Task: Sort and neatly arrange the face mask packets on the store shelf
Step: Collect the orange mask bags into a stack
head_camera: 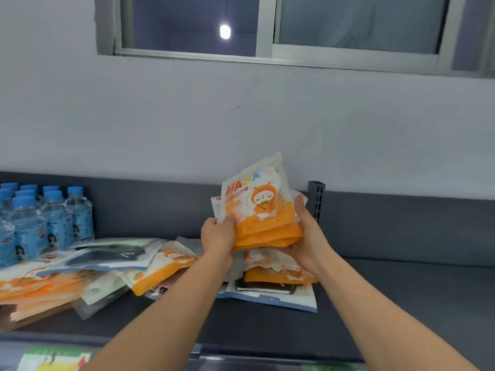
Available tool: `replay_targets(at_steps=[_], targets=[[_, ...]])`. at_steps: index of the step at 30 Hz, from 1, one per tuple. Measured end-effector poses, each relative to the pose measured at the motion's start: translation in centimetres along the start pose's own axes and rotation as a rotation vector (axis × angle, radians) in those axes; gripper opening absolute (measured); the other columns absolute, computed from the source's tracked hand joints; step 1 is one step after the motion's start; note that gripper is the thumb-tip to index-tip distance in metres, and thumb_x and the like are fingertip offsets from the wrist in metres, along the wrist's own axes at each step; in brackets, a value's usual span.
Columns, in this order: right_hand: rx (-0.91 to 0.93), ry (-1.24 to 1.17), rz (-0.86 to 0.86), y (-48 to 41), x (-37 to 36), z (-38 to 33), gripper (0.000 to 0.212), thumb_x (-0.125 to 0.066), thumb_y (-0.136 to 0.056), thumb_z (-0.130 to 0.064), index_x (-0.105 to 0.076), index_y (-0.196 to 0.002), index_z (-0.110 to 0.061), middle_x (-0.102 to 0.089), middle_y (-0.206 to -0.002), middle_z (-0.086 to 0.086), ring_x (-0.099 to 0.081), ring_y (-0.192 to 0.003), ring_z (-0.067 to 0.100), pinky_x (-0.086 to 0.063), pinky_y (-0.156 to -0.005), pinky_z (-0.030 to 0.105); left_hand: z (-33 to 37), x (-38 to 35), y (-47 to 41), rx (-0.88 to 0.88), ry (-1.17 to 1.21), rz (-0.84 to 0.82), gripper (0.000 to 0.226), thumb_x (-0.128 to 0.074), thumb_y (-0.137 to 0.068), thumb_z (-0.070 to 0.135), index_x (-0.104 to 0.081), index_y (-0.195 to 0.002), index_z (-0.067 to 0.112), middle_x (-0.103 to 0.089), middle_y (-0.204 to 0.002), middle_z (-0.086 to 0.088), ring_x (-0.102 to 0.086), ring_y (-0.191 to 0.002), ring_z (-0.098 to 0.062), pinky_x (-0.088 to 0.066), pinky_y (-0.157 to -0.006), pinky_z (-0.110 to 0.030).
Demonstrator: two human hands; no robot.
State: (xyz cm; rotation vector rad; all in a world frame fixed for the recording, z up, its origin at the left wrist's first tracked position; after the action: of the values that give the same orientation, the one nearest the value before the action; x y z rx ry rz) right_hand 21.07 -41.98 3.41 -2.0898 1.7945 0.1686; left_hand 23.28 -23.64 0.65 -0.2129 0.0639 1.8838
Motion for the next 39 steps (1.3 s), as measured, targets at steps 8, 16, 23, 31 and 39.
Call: replay_targets(at_steps=[8,16,23,31,39], targets=[[0.024,0.421,0.189,4.9,10.6,-4.8,0.048,-0.049,-0.089,-0.052,-0.040,-0.136,-0.044,-0.066,-0.123,-0.003,-0.066,-0.109,0.021,-0.058,-0.074,0.038,-1.7,-9.9,5.2,0.117,0.109,-0.343,0.032,-0.055,-0.095,0.028,-0.053,-0.126,0.021,-0.065,-0.118,-0.007,-0.063,-0.105,-0.030,-0.050,-0.095,-0.052],[-0.014,0.537,0.330,10.9,20.9,-9.2,0.048,-0.033,-0.098,-0.058,-0.029,-0.143,-0.044,-0.060,-0.131,-0.005,-0.064,-0.107,0.015,-0.052,-0.068,0.028,-3.6,-21.2,13.3,0.182,0.165,-0.696,0.032,-0.054,-0.093,0.011,-0.057,-0.124,0.017,-0.072,-0.113,-0.006,-0.067,-0.104,-0.027,-0.055,-0.082,-0.041],[-0.025,0.610,0.608,16.0,31.6,-12.5,0.049,-0.045,-0.099,-0.050,-0.037,-0.133,-0.016,-0.055,-0.105,-0.003,-0.055,-0.085,0.006,-0.043,-0.063,0.023,-5.4,-30.0,18.6,0.183,0.118,-0.780,0.031,-0.056,-0.092,0.006,-0.059,-0.121,0.019,-0.071,-0.114,-0.006,-0.065,-0.107,-0.028,-0.055,-0.086,-0.047],[-0.067,0.514,0.606,18.7,38.2,-14.7,0.046,-0.048,-0.089,-0.066,-0.066,-0.113,-0.030,-0.074,-0.106,-0.002,-0.068,-0.102,0.018,-0.049,-0.097,0.038,-8.4,-38.5,21.8,0.284,0.014,-0.833,0.027,-0.060,-0.090,0.006,-0.057,-0.114,0.017,-0.069,-0.111,-0.007,-0.065,-0.104,-0.027,-0.053,-0.091,-0.049],[-0.134,0.471,0.704,18.9,46.4,-15.4,0.046,-0.074,-0.080,-0.035,-0.061,-0.122,-0.020,-0.076,-0.105,0.005,-0.070,-0.100,0.027,-0.053,-0.096,0.047,-11.7,-46.4,21.9,0.317,-0.168,-0.957,0.043,-0.069,-0.085,0.009,-0.054,-0.124,0.016,-0.067,-0.115,-0.008,-0.065,-0.103,-0.026,-0.057,-0.085,-0.043]])
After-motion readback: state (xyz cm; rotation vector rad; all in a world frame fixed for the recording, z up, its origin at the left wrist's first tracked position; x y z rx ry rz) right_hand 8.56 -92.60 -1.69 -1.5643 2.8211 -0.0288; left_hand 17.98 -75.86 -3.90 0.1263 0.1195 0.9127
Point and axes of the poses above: each hand's wrist, its own y-axis away from the middle knuckle, its own x-axis out of the back of the hand, z = x × y, the point moved 10 cm from there along -y, towards the middle knuckle
